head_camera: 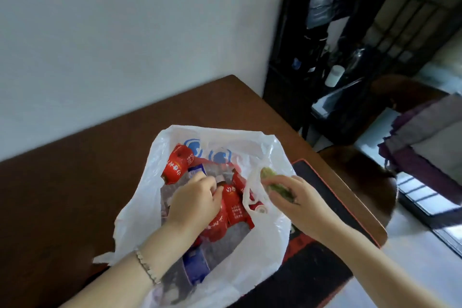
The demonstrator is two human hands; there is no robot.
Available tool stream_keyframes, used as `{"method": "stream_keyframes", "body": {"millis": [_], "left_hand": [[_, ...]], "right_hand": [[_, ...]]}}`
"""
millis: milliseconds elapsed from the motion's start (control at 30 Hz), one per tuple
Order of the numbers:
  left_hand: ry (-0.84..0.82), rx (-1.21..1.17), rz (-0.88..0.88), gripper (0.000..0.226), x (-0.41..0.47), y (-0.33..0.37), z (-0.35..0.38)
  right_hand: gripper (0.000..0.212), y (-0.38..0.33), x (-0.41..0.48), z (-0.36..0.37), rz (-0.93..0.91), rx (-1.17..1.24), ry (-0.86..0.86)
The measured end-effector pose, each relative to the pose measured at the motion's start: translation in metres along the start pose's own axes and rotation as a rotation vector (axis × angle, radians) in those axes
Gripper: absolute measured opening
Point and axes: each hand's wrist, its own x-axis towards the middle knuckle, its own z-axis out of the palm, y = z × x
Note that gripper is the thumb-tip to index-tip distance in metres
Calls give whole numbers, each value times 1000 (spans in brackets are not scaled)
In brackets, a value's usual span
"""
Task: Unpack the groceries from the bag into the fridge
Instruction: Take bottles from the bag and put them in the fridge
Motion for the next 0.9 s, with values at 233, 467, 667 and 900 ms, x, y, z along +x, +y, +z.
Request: {"method": "stream_keyframes", "body": {"millis": [233, 467, 667, 900], "left_hand": [[105, 68, 468, 18, 30, 97, -61], [-29, -26, 849, 28, 1, 251, -47], [-243, -286, 1167, 17, -105, 412, 7], [-480, -403, 1317, 13, -288, 614, 61]], "right_hand": [[24, -5, -75, -73, 96, -17, 270], [35, 29, -207, -139, 249, -72, 540], [29, 85, -387, -186, 507, -101, 796], [26, 155, -647, -233, 834, -196, 1008]]}}
